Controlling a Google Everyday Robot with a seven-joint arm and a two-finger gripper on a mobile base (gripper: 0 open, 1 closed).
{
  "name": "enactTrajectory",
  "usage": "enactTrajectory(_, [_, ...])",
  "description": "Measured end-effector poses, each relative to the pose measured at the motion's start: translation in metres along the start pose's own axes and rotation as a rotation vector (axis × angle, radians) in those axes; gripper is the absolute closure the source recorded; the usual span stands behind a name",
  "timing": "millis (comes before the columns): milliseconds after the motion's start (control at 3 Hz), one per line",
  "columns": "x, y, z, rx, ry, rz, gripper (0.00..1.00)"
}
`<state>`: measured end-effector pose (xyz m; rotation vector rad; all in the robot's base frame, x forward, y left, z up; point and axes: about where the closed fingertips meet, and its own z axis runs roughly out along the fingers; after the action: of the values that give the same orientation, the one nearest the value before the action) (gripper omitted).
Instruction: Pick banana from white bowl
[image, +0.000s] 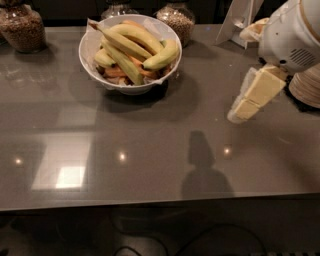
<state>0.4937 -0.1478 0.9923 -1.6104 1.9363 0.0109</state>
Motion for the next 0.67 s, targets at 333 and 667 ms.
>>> enactTrajectory(333, [-0.0585,-0.0362,0.0131,0.1,-0.17,-0.038,0.0])
enactTrajectory(667, [-0.0585,-0.0362,0.0131,0.1,-0.17,-0.038,0.0])
